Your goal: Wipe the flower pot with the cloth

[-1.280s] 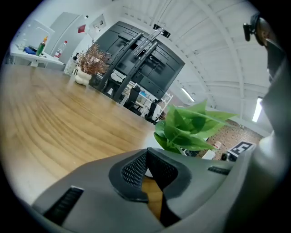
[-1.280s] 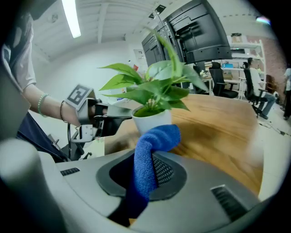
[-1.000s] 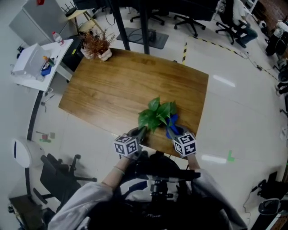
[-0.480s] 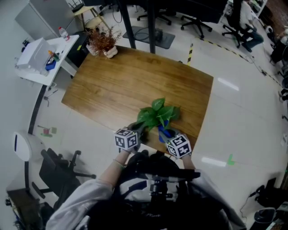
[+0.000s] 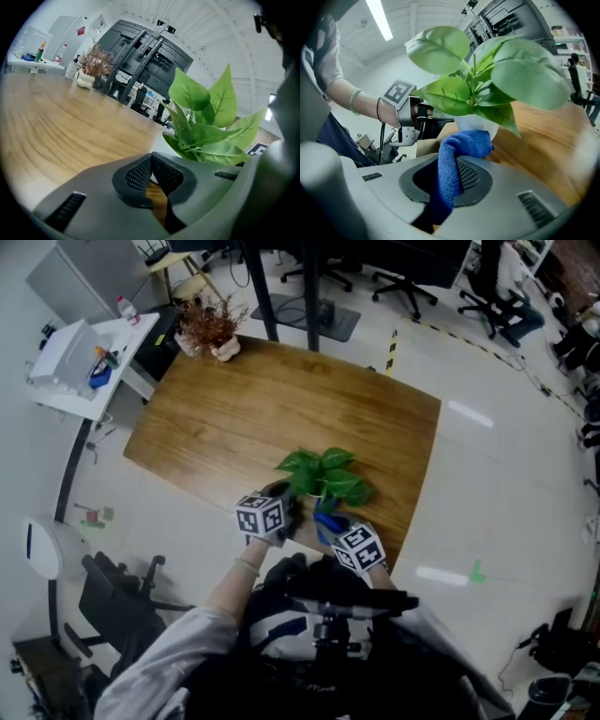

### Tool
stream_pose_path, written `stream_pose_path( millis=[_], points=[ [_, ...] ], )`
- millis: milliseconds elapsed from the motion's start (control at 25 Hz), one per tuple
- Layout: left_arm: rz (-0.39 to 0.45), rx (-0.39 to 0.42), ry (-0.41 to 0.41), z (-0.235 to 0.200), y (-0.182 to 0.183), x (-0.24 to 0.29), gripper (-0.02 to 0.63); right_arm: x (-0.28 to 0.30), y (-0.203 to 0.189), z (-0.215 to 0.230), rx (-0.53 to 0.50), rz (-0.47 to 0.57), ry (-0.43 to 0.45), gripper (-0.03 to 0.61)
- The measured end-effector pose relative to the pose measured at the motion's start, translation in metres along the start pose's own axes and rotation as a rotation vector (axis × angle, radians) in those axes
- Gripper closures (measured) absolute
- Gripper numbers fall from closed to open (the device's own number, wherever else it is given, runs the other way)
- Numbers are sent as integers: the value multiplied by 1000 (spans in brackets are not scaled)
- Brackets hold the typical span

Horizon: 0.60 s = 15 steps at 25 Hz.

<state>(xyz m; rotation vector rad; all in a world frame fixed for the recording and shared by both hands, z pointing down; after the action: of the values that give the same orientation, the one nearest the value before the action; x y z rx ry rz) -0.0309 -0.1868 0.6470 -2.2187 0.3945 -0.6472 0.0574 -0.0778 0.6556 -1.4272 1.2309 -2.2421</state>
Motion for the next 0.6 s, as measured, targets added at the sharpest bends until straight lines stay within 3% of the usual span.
stream_pose_path(
  millis=[320,520,600],
  points=[
    [24,-52,-39,23,-21,-23,606,-48,-16,65,66,21,-153,516],
    [22,-66,-91,43,-28,-18,606,-52,19,113,33,140,-223,516],
    [7,-53,-101,42,-28,-16,606,-49,39,114,27,181,-202,515]
  ],
)
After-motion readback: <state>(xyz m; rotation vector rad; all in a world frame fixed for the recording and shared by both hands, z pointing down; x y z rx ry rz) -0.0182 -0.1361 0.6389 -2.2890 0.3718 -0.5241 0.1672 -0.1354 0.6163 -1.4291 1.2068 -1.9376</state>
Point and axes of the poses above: the fingertips, and each gripper's own axes: x forward along the fingers, z to its right, y out of its top, the point moved 3 cm from there along -x, backward along the fingers, and after that the axes turned 10 degrees about -y, right-handed, at the moved point
